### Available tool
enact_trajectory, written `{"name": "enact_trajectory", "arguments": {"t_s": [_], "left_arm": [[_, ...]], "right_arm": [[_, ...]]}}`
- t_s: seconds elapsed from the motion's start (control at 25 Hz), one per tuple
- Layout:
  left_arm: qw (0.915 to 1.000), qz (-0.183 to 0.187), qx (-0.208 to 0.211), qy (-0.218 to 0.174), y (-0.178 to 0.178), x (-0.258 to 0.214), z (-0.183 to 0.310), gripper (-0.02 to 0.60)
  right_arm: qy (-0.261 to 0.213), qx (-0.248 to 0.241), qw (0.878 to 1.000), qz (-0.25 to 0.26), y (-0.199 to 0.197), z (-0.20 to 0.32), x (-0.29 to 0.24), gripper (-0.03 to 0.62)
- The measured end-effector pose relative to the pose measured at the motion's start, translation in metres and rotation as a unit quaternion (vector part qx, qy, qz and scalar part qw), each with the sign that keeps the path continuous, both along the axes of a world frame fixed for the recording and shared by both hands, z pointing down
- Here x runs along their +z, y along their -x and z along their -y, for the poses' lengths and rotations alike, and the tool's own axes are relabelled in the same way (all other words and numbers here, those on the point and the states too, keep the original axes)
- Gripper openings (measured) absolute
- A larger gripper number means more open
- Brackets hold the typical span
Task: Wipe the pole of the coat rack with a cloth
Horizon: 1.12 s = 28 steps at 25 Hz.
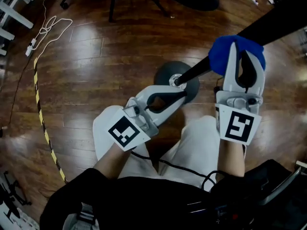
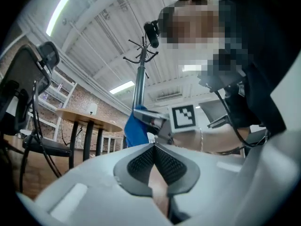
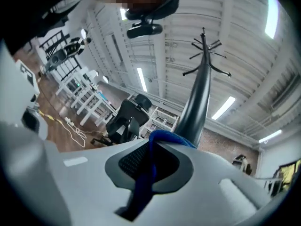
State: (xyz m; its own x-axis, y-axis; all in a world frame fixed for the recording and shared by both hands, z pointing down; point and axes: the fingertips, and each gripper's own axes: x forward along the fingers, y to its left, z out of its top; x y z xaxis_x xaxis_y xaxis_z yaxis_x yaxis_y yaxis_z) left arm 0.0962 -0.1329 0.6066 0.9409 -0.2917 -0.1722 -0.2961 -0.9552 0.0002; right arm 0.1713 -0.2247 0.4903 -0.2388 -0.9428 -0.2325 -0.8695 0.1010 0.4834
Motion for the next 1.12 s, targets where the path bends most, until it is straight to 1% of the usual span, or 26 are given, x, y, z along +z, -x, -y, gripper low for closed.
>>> {"name": "enact_trajectory", "arguments": {"t_s": [0.04,0.12,0.16,0.24,0.28,0.36,0.44,0.52,0.56,0.6,0.64,0.68,0.76,0.8,0.88,0.96,1.04,1.12], "left_arm": [[0.9998,-0.012,-0.007,-0.013,0.001,-0.001,0.005,-0.006],[0.9984,-0.035,-0.015,-0.041,0.0,0.0,0.017,-0.006],[0.9983,-0.037,-0.018,-0.042,-0.001,0.006,0.021,-0.006],[0.9993,-0.025,-0.017,-0.021,-0.003,0.027,0.019,-0.006],[0.9997,-0.015,-0.013,-0.014,-0.002,0.037,0.015,-0.006],[0.9997,0.012,-0.001,-0.02,-0.002,0.052,0.008,-0.006],[0.9989,0.039,0.005,-0.026,-0.003,0.063,0.007,-0.006],[0.9989,0.044,-0.001,-0.013,-0.002,0.068,0.009,-0.006],[0.9992,0.04,-0.008,-0.005,0.001,0.068,0.012,-0.006],[0.9993,0.036,-0.015,0.0,0.005,0.068,0.016,-0.006],[0.9992,0.034,-0.022,0.003,0.011,0.07,0.022,-0.006],[0.9989,0.035,-0.029,0.006,0.016,0.074,0.029,-0.006],[0.9986,0.029,-0.043,0.013,0.024,0.079,0.041,-0.006],[0.9985,0.018,-0.048,0.019,0.027,0.077,0.044,-0.006],[0.9982,-0.006,-0.054,0.027,0.029,0.07,0.046,-0.006],[0.998,-0.021,-0.051,0.029,0.029,0.062,0.043,-0.006],[0.9985,-0.025,-0.044,0.023,0.027,0.056,0.036,-0.006],[0.9993,-0.016,-0.033,0.01,0.022,0.058,0.028,-0.006]], "right_arm": [[-0.001,-0.015,1.0,0.008,-0.001,-0.001,0.018,0.018],[0.006,-0.028,1.0,0.014,-0.001,0.0,0.057,0.018],[0.017,-0.029,0.999,0.019,0.0,0.0,0.08,0.018],[0.039,-0.027,0.999,0.026,0.005,-0.003,0.122,0.018],[0.044,-0.024,0.999,0.021,0.007,-0.005,0.139,0.018],[0.047,-0.018,0.999,0.008,0.009,-0.006,0.168,0.018],[0.066,-0.012,0.998,0.009,0.007,-0.008,0.197,0.018],[0.093,-0.014,0.996,0.011,0.003,-0.014,0.225,0.018],[0.107,-0.018,0.994,-0.005,0.002,-0.015,0.239,0.018],[0.125,-0.023,0.991,-0.042,0.004,-0.014,0.254,0.018],[0.143,-0.028,0.985,-0.087,0.008,-0.011,0.269,0.018],[0.158,-0.032,0.98,-0.115,0.012,-0.006,0.282,0.018],[0.173,-0.042,0.977,-0.116,0.016,-0.001,0.303,0.018],[0.178,-0.049,0.976,-0.115,0.016,0.0,0.311,0.018],[0.186,-0.062,0.972,-0.128,0.017,-0.001,0.32,0.018],[0.189,-0.07,0.969,-0.14,0.018,-0.003,0.322,0.018],[0.189,-0.071,0.969,-0.146,0.017,-0.003,0.321,0.018],[0.192,-0.069,0.967,-0.155,0.016,-0.004,0.323,0.018]]}}
